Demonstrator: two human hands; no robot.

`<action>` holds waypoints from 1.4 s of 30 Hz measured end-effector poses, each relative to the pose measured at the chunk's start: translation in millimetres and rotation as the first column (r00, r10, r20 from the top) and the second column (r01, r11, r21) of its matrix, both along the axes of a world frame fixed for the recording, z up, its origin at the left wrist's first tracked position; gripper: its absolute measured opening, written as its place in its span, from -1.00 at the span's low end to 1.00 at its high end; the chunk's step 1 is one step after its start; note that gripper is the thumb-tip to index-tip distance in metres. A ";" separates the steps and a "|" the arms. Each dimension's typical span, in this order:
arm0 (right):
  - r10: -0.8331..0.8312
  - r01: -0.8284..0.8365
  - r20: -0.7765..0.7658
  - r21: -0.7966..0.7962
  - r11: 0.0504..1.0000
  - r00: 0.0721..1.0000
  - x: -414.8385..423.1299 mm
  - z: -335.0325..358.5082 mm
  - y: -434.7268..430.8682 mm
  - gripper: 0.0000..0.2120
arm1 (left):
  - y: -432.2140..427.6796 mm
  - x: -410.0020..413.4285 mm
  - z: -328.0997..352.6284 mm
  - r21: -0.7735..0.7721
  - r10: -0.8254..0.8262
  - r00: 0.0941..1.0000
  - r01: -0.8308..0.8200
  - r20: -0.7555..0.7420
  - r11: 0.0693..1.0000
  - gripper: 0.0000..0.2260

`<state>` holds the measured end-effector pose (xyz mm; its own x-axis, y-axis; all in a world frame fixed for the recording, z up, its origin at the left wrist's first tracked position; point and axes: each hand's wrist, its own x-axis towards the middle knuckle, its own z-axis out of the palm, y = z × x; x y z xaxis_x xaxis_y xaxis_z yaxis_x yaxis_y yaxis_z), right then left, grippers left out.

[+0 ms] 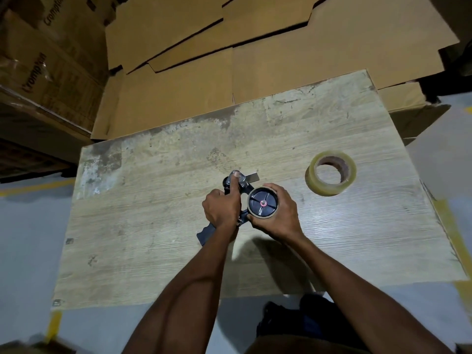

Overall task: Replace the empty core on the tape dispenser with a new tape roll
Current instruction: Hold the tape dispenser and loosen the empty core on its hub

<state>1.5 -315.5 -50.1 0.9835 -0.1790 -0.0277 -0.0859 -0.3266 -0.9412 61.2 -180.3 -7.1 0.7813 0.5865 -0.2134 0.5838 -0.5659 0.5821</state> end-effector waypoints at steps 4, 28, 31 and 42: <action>-0.036 0.037 0.058 -0.018 0.999 0.998 -2.8 -0.2 3.5 -0.26 | 0.6 1.2 -1.5 0.012 -0.008 1.000 0.008 0.002 1.000 -0.26; -0.109 0.122 0.187 -0.062 0.991 0.976 -5.0 -16.9 10.3 -0.17 | -0.7 3.9 -7.5 0.093 -0.157 0.986 0.152 0.047 0.984 -0.26; -0.018 0.052 0.211 -0.160 0.986 0.977 -6.1 -18.7 6.2 -0.17 | 3.4 7.1 -7.9 0.092 -0.201 0.977 0.195 0.068 0.977 -0.27; 0.193 -0.131 0.211 -0.276 0.952 0.958 -4.9 -6.9 -5.5 -0.22 | 20.8 20.9 -15.3 0.012 -0.327 0.935 0.328 0.136 0.945 -0.25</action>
